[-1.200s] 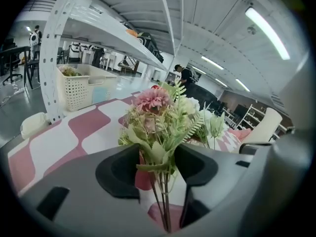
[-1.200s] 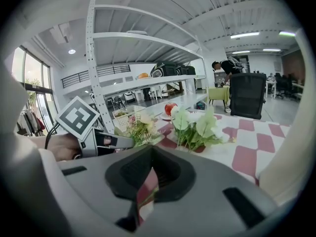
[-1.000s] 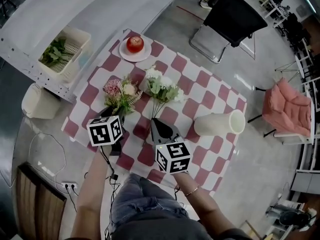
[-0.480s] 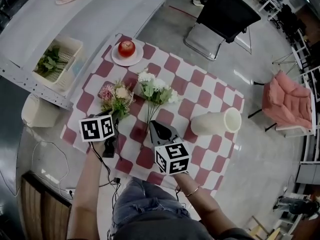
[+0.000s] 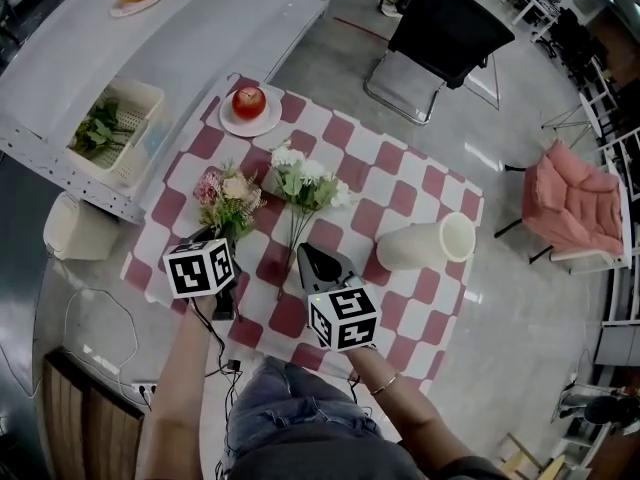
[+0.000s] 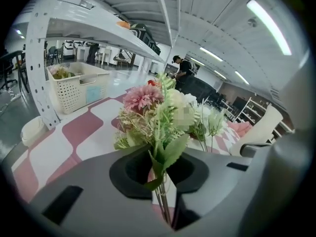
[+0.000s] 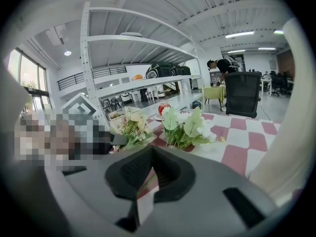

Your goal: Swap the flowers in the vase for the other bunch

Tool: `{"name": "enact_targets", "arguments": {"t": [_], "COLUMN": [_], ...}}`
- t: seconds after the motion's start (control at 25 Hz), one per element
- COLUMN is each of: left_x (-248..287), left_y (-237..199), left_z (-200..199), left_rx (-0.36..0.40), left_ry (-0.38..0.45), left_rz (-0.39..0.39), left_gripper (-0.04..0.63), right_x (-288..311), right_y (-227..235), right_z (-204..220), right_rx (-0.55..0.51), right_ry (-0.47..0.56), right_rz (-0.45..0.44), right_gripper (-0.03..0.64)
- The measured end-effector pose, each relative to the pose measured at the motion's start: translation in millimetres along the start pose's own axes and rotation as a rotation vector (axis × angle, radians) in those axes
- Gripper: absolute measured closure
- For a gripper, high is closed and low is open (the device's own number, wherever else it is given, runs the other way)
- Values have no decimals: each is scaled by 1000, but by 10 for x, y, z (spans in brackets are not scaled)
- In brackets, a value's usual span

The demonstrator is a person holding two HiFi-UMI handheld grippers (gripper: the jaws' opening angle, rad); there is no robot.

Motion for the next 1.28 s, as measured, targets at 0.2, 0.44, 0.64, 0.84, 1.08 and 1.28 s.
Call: {"name": "enact_targets", "arguments": {"t": [0.2,0.44,0.64,0.84,1.08,1.28], "left_x": [-152,-380,-642,-895,-1093,-1252], "left_y": [47,157,337,611,1087,1572], "left_z": [-63,-169,-316,-481,-656,-800], "left_rx": [5,-3,4,44,103,149], "left_ry": [60,132,220,301,388,446], "left_rz": [-19,-24,8,68,180,301], "left_gripper": [529,531,531,531,532,531], "right_x": [-111,-293,-488,-728,-1090,-1438], "right_y": [-1,-10,-26,-42,52,183], "right_z": [-44,-109,-162,-210,-245,-293], "right_rx": [-4,-9,-14,-20,-24,-27], "right_ry": [16,42,70,101,143,177], "right_rz": [5,15,29,51,109,176], "right_gripper": [607,607,607,607,607,607]}}
Point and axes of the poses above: the fingertips, and each gripper's own axes: x forward along the fingers, y to its right, z out of its underside, the point moved 4 cm from there along -x, backward along the fingers, and after that the axes turned 15 degrees about y, right-handed, at the moved point
